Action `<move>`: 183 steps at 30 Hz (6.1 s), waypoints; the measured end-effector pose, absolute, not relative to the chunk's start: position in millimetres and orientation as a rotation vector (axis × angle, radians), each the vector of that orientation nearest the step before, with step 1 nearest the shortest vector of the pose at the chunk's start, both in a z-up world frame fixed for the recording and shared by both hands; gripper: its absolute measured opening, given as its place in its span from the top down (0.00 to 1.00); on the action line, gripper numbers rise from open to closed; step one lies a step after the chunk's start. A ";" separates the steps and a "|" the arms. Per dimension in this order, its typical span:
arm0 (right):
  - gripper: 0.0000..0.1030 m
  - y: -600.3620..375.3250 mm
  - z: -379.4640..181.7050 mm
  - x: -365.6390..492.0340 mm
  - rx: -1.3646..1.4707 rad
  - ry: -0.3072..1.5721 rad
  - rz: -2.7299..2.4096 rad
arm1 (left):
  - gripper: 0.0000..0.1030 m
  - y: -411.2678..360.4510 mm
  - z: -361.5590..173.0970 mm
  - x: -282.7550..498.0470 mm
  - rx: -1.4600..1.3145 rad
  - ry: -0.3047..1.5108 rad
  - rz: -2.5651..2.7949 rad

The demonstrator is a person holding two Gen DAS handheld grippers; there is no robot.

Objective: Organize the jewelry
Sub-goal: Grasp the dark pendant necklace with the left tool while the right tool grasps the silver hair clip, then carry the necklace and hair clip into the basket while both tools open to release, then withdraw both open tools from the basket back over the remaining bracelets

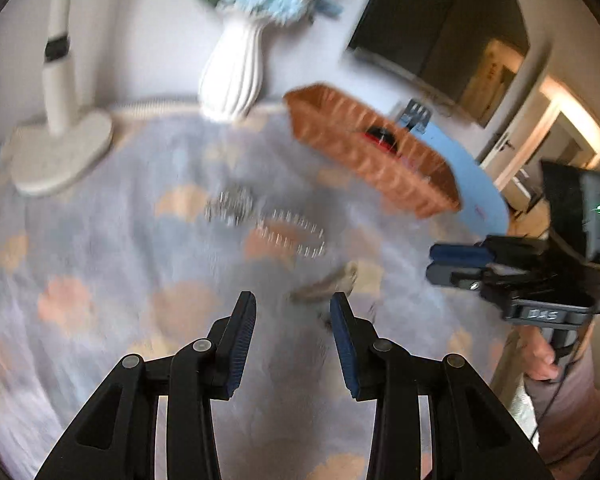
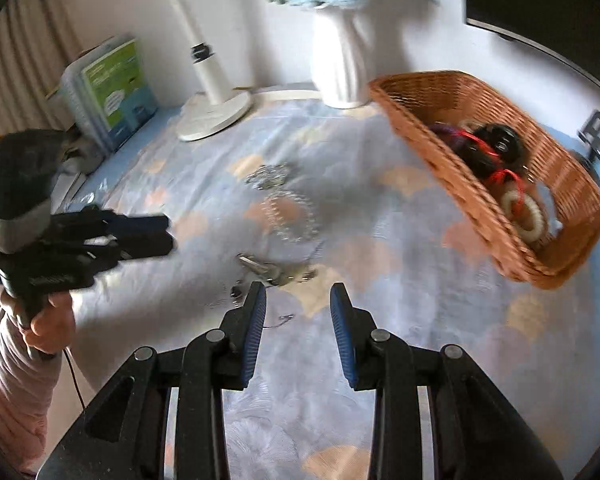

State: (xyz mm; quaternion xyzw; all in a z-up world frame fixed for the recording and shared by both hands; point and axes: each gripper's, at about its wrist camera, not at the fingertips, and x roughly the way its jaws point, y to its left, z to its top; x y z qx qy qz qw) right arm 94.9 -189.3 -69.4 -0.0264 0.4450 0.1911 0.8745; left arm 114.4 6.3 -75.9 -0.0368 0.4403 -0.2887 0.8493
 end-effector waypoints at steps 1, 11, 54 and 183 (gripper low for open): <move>0.66 -184.8 -71.2 93.0 -0.077 0.918 0.419 | 0.61 -0.3 -81.4 111.3 -0.064 0.934 -0.589; 0.66 -146.6 -96.9 107.5 -0.380 0.920 0.565 | 0.62 -49.4 -104.1 95.6 0.046 0.915 -0.494; 0.83 -250.2 -108.7 54.5 -0.070 0.911 0.391 | 0.90 -47.4 -91.8 77.9 0.060 0.871 -0.560; 0.91 -142.5 -136.0 180.4 -0.215 0.947 0.238 | 0.74 -28.0 -110.9 221.7 0.069 0.923 -0.381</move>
